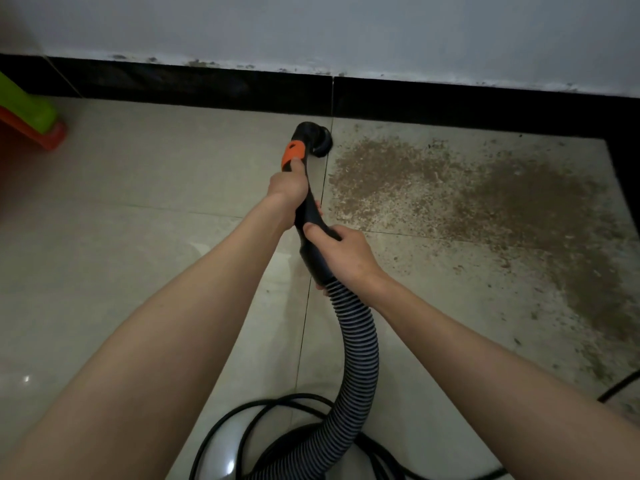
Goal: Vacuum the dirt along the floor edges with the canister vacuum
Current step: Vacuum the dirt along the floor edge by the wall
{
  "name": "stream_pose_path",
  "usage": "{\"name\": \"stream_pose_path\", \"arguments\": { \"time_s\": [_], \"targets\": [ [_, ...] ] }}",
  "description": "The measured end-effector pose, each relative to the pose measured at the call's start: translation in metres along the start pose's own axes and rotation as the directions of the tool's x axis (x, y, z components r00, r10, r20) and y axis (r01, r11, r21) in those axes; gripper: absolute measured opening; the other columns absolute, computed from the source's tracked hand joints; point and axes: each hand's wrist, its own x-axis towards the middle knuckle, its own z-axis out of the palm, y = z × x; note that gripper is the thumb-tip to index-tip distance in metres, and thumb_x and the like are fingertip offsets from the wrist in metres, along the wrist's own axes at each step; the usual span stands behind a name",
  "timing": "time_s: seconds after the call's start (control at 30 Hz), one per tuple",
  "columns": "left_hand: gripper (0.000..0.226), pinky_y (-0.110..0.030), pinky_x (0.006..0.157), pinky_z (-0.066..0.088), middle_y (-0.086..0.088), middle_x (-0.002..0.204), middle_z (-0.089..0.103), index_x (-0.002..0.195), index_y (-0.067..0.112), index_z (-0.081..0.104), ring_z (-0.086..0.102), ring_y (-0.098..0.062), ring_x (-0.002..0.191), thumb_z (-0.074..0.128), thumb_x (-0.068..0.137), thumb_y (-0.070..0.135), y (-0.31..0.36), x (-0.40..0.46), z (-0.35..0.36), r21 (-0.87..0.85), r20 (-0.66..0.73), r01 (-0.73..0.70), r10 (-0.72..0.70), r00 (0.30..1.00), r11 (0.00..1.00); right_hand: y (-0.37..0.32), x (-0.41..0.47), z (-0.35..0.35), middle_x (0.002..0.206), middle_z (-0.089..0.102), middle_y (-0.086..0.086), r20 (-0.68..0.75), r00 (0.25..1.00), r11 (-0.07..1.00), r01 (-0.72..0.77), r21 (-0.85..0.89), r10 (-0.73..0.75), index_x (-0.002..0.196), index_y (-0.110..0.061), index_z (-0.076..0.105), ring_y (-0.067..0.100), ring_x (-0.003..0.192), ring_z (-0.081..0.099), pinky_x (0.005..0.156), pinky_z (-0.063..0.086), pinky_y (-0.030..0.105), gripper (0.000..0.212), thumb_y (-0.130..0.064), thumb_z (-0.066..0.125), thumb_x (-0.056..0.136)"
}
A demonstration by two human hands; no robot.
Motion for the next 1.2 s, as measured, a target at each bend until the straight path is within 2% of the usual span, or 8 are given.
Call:
{"name": "stream_pose_path", "arguments": {
  "time_s": [0.13, 0.27, 0.43, 0.63, 0.8, 0.93, 1.07, 1.2],
  "targets": [
    [0.048, -0.028, 0.046, 0.049, -0.012, 0.074, 0.054, 0.118, 0.004, 0.041, 0.054, -0.023, 0.053, 0.033, 0.101, 0.048, -0.002, -0.001, -0.006, -0.016, 0.032, 0.016, -0.016, 0.999, 1.0, -0.002, -0.004, 0.005, 0.071, 0.065, 0.003, 0.003, 1.0, 1.0, 0.017, -0.02, -0.017, 0.077, -0.017, 0.06, 0.027, 0.063, 0.067, 0.065, 0.06, 0.05, 0.032, -0.048, 0.064, 0.086],
    [0.053, -0.033, 0.057, 0.05, -0.012, 0.073, 0.054, 0.123, 0.003, 0.042, 0.053, -0.023, 0.056, 0.033, 0.1, 0.051, -0.014, -0.006, -0.023, -0.05, 0.025, 0.047, -0.046, 0.999, 0.998, -0.001, -0.015, 0.013, 0.067, 0.064, 0.003, 0.058, 0.998, 0.999, 0.004, -0.037, -0.002, 0.077, -0.016, 0.06, 0.018, 0.047, 0.063, 0.044, 0.052, 0.03, 0.032, -0.046, 0.065, 0.085],
    [0.058, -0.034, 0.062, 0.049, -0.009, 0.075, 0.052, 0.126, 0.003, 0.043, 0.052, -0.02, 0.061, 0.034, 0.099, 0.053, -0.021, -0.016, -0.062, -0.16, -0.043, 0.073, -0.081, 0.996, 0.984, -0.02, -0.02, 0.033, 0.069, 0.065, 0.006, 0.175, 0.984, 0.99, 0.013, -0.138, 0.012, 0.079, -0.013, 0.061, 0.018, 0.044, 0.063, 0.044, 0.052, 0.028, 0.032, -0.044, 0.066, 0.085],
    [0.066, -0.032, 0.053, 0.046, -0.009, 0.072, 0.053, 0.135, 0.002, 0.041, 0.053, -0.021, 0.059, 0.036, 0.097, 0.057, -0.035, -0.036, -0.103, -0.267, -0.081, 0.123, -0.15, 0.985, 0.956, -0.029, -0.039, 0.058, 0.068, 0.066, 0.007, 0.265, 0.964, 0.976, 0.039, -0.215, 0.02, 0.08, -0.011, 0.062, 0.017, 0.042, 0.064, 0.042, 0.05, 0.025, 0.035, -0.045, 0.066, 0.084],
    [0.067, -0.032, 0.051, 0.045, -0.011, 0.067, 0.052, 0.129, -0.002, 0.043, 0.051, -0.024, 0.054, 0.034, 0.097, 0.057, -0.066, -0.069, -0.099, -0.303, -0.091, 0.136, -0.171, 0.981, 0.943, -0.006, -0.073, 0.056, 0.078, 0.07, 0.006, 0.244, 0.97, 0.937, 0.078, -0.34, 0.008, 0.081, -0.014, 0.063, 0.023, 0.063, 0.069, 0.062, 0.06, 0.038, 0.036, -0.05, 0.063, 0.082],
    [0.072, -0.033, 0.052, 0.047, -0.012, 0.068, 0.053, 0.132, 0.001, 0.041, 0.054, -0.024, 0.054, 0.038, 0.094, 0.062, -0.087, -0.091, -0.094, -0.365, -0.046, 0.183, -0.214, 0.976, 0.913, 0.01, -0.101, 0.044, 0.07, 0.068, 0.003, 0.258, 0.966, 0.943, 0.08, -0.323, 0.006, 0.078, -0.014, 0.062, 0.018, 0.05, 0.067, 0.048, 0.055, 0.028, 0.035, -0.048, 0.063, 0.083],
    [0.084, -0.033, 0.05, 0.049, -0.015, 0.084, 0.055, 0.139, 0.005, 0.036, 0.059, -0.026, 0.064, 0.042, 0.087, 0.071, -0.102, -0.104, -0.106, -0.44, 0.046, 0.227, -0.231, 0.972, 0.869, 0.014, -0.116, 0.043, 0.074, 0.07, 0.003, 0.294, 0.956, 0.929, 0.112, -0.353, -0.003, 0.083, -0.014, 0.064, 0.016, 0.054, 0.066, 0.054, 0.056, 0.031, 0.035, -0.049, 0.063, 0.083],
    [0.076, -0.033, 0.051, 0.049, -0.016, 0.094, 0.058, 0.132, 0.005, 0.04, 0.057, -0.024, 0.06, 0.046, 0.088, 0.067, -0.114, -0.112, -0.115, -0.521, -0.067, 0.144, -0.208, 0.976, 0.842, 0.01, -0.12, 0.049, 0.079, 0.071, 0.003, 0.344, 0.939, 0.886, 0.167, -0.432, -0.008, 0.085, -0.014, 0.066, 0.014, 0.057, 0.066, 0.055, 0.056, 0.028, 0.037, -0.051, 0.062, 0.084]
  ]
}}
